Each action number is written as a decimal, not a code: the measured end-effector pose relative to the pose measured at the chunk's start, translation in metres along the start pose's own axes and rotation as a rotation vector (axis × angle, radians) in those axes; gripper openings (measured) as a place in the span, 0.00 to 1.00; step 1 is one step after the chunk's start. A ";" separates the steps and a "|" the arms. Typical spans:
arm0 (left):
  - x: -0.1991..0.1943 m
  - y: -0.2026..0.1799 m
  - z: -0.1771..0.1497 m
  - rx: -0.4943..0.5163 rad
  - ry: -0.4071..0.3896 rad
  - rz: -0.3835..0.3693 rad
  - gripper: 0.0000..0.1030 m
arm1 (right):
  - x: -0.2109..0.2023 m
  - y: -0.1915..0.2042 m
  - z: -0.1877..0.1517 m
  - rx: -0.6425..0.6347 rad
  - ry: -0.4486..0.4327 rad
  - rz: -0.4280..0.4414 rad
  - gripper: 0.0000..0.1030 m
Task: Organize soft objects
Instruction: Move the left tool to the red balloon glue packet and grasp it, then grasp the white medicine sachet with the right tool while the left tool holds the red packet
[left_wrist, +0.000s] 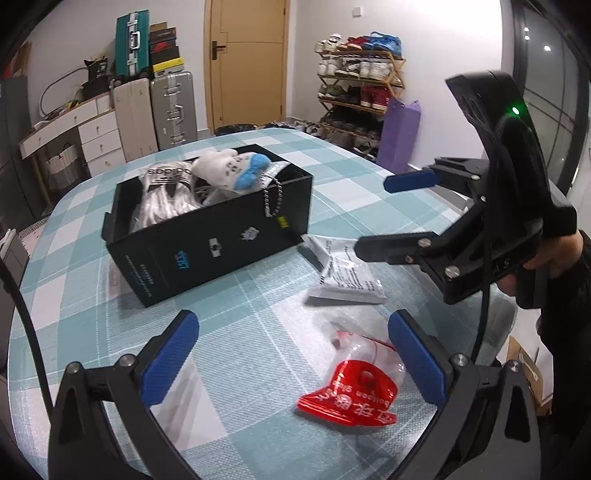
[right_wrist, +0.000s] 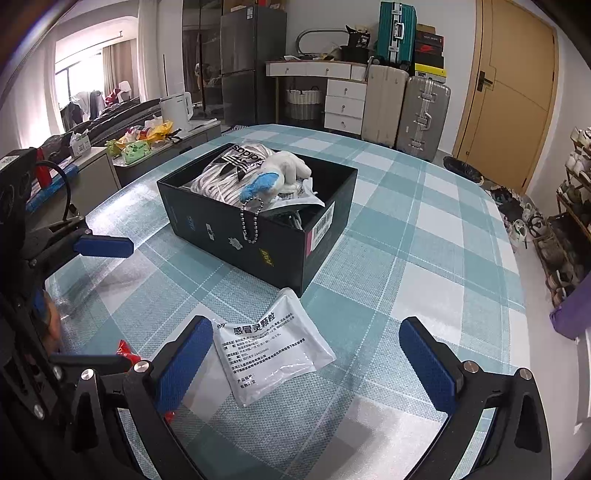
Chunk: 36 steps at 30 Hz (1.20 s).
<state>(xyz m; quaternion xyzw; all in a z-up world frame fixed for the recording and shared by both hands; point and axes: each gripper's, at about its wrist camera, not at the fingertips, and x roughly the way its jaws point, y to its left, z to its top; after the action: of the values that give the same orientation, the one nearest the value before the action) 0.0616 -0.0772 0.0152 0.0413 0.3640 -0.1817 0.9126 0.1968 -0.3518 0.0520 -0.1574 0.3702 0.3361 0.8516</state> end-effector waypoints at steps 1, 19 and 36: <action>0.000 -0.002 -0.001 0.007 0.002 -0.004 1.00 | 0.000 0.000 0.000 0.001 0.001 0.000 1.00; 0.021 -0.023 -0.019 0.118 0.142 -0.046 0.91 | 0.008 -0.004 -0.005 0.007 0.029 0.007 1.00; 0.004 0.024 -0.019 -0.076 0.074 -0.010 0.42 | 0.039 0.007 -0.010 0.080 0.119 0.131 0.99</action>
<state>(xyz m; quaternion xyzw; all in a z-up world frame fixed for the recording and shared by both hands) 0.0601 -0.0520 -0.0027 0.0114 0.4043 -0.1707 0.8985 0.2070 -0.3341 0.0164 -0.1181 0.4427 0.3660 0.8100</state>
